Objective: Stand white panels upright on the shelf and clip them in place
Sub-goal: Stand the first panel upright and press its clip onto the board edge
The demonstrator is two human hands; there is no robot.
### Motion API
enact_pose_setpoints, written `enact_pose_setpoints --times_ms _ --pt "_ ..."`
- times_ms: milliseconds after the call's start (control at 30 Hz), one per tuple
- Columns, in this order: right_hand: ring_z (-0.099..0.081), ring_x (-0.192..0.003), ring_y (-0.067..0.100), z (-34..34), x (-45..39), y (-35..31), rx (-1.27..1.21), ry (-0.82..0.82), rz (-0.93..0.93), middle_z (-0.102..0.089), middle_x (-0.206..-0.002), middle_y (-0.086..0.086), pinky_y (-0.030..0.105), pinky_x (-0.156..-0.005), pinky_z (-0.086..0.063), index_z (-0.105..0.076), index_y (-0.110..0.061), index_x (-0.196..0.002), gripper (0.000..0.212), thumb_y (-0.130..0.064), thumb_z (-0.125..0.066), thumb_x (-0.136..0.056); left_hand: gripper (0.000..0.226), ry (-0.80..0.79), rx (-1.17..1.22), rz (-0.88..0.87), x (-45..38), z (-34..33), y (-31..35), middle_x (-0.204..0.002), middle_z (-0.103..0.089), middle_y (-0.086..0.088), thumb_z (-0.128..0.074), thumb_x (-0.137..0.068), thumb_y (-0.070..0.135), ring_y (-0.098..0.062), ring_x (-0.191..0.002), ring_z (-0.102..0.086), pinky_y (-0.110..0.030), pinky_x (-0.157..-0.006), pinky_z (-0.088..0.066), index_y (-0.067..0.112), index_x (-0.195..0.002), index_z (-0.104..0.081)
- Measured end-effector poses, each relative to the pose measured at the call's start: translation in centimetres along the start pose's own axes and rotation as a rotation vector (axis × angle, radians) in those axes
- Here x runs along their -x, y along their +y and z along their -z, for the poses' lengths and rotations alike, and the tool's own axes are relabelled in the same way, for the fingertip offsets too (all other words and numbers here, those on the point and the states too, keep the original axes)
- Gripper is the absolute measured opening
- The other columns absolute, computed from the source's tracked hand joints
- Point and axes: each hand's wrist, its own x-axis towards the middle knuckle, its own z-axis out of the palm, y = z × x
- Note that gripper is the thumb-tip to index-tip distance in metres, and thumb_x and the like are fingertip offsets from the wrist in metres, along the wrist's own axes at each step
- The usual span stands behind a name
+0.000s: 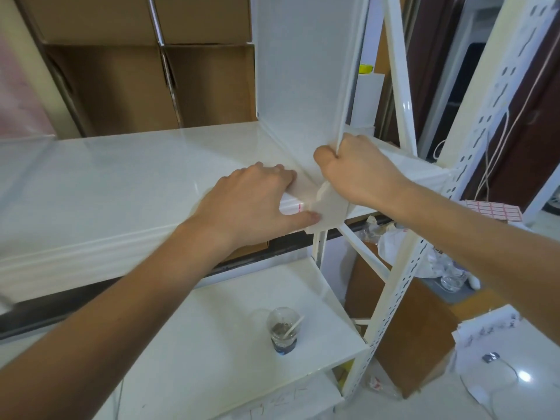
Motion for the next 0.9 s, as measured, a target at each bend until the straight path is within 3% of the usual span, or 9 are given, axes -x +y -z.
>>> enact_pose_setpoints --times_ms 100,200,300,367,467,600,767,900 --pt "-0.055 -0.081 0.031 -0.1 0.5 -0.1 0.158 -0.002 0.005 -0.053 -0.083 0.009 0.043 -0.071 -0.046 -0.054 -0.008 -0.089 0.036 -0.032 -0.032 -0.106 0.069 0.002 -0.027 0.010 0.0 0.0 0.0 -0.103 -0.065 0.006 -0.050 -0.082 0.085 -0.023 -0.092 -0.058 -0.041 -0.073 -0.051 0.027 -0.117 -0.064" --pt "-0.055 -0.086 0.034 0.3 0.7 -0.4 0.215 -0.012 -0.002 -0.054 -0.090 0.013 0.045 -0.075 -0.045 -0.052 -0.008 -0.091 0.039 -0.036 -0.030 -0.108 0.067 -0.026 -0.029 -0.023 0.2 0.2 0.0 -0.104 -0.064 0.006 -0.051 -0.082 0.084 -0.023 -0.096 -0.059 -0.039 -0.070 -0.047 0.026 -0.114 -0.063" --pt "-0.066 -0.090 0.035 0.7 1.4 -0.5 0.198 -0.033 -0.010 -0.064 -0.095 0.014 0.046 -0.084 -0.056 -0.064 -0.010 -0.100 0.057 -0.057 -0.032 -0.103 0.062 -0.043 0.075 -0.086 1.6 1.7 -0.2 -0.119 -0.069 0.010 -0.057 -0.086 0.077 -0.023 -0.107 -0.063 -0.041 -0.080 -0.055 0.032 -0.127 -0.064" --pt "-0.070 -0.084 0.031 1.1 2.4 -0.1 0.310 0.002 0.048 -0.072 -0.094 0.011 0.046 -0.083 -0.059 -0.074 -0.015 -0.101 0.073 -0.071 -0.027 -0.097 0.071 -0.045 -0.049 -0.060 2.9 2.9 -1.1 -0.141 -0.063 0.010 -0.055 -0.086 0.078 -0.026 -0.123 -0.060 -0.046 -0.094 -0.055 0.037 -0.144 -0.054" --pt "-0.067 -0.071 0.023 1.6 4.2 0.6 0.516 0.072 0.189 -0.073 -0.078 0.004 0.036 -0.073 -0.056 -0.077 -0.022 -0.085 0.088 -0.083 -0.014 -0.087 0.083 -0.096 -0.295 0.065 5.2 3.7 -3.9 -0.155 -0.049 0.011 -0.037 -0.083 0.090 -0.029 -0.132 -0.054 -0.050 -0.101 -0.050 0.046 -0.153 -0.036" --pt "-0.063 -0.060 0.025 0.6 4.3 1.2 0.513 0.130 0.281 -0.065 -0.062 0.005 0.042 -0.069 -0.058 -0.070 -0.015 -0.070 0.084 -0.080 -0.018 -0.085 0.099 -0.030 -0.369 0.086 6.6 3.1 -5.6 -0.158 -0.049 0.007 -0.006 -0.076 0.097 -0.031 -0.125 -0.062 -0.049 -0.094 -0.054 0.047 -0.159 -0.028" --pt "-0.050 -0.052 0.015 -1.1 4.4 1.3 0.386 0.195 0.316 -0.060 -0.055 0.003 0.033 -0.067 -0.039 -0.067 -0.011 -0.065 0.072 -0.070 -0.034 -0.091 0.098 0.028 -0.449 0.038 6.1 2.3 -5.9 -0.148 -0.059 0.004 -0.001 -0.079 0.093 -0.033 -0.109 -0.068 -0.045 -0.083 -0.055 0.043 -0.157 -0.033" --pt "-0.056 -0.054 0.026 -2.2 4.0 0.2 0.353 0.199 0.340 -0.052 -0.049 0.005 0.037 -0.066 -0.043 -0.062 -0.008 -0.057 0.072 -0.068 -0.039 -0.090 0.101 0.035 -0.463 0.035 6.0 2.0 -6.1 -0.143 -0.062 0.004 0.000 -0.079 0.093 -0.036 -0.103 -0.069 -0.045 -0.077 -0.055 0.040 -0.155 -0.038"
